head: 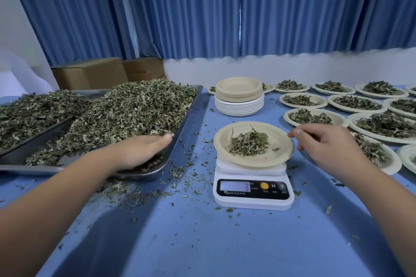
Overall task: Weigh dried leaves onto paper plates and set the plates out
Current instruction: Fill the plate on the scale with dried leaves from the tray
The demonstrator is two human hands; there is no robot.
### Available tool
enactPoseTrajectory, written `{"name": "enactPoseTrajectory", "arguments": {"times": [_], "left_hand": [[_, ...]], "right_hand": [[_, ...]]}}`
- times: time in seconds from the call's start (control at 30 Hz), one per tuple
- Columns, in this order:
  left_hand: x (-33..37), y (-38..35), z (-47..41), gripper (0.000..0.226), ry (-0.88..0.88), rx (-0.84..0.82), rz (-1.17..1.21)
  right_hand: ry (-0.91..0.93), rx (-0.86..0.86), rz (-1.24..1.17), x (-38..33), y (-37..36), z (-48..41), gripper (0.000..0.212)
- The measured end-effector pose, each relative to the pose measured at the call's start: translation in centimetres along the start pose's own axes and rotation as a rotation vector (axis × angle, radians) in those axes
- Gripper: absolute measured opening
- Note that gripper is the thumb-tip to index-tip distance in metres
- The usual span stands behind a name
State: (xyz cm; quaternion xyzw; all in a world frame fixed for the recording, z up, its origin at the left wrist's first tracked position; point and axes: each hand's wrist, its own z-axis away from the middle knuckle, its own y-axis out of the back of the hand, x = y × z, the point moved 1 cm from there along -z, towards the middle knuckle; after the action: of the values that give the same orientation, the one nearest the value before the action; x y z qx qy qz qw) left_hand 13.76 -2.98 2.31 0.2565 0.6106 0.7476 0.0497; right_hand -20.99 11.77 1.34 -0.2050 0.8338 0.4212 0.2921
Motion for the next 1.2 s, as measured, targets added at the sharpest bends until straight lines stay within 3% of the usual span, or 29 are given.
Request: {"name": "enactPoseTrajectory", "arguments": {"times": [0.1,0.17,0.4,0.53,0.77,1.07,1.2], "left_hand": [[-0.5,-0.7,1.0,0.092,0.031,-0.147,-0.100],[-0.7,-0.7,1.6,0.096,0.049,-0.150,-0.102],[-0.9,-1.6,3.6,0.073,-0.076,0.076,-0.113],[-1.3,-2.1,3.9,0.074,-0.171,0.197,-0.174],[-1.4,-2.0,3.7,0.059,-0.168,0.268,-0.027],[-2.0,-0.3,2.0,0.035,-0.057,0.129,0.134],[-1.9,1.0,1.3,0.035,-0.030,0.167,0.220]], "right_hand": [[-0.001,-0.002,-0.008,0.0,-0.1,0.1,0.029],[0.000,-0.004,-0.021,-0.1,-0.1,0.2,0.030],[-0.016,-0.009,-0.041,-0.3,0.2,0.5,0.029],[-0.021,-0.011,-0.046,-0.5,0.2,0.6,0.029],[-0.033,-0.015,-0.056,-0.5,0.2,0.6,0.028],[-0.023,-0.010,-0.028,-0.3,0.2,0.5,0.027],[-0.021,-0.014,-0.027,-0.2,0.0,0.4,0.029]]}}
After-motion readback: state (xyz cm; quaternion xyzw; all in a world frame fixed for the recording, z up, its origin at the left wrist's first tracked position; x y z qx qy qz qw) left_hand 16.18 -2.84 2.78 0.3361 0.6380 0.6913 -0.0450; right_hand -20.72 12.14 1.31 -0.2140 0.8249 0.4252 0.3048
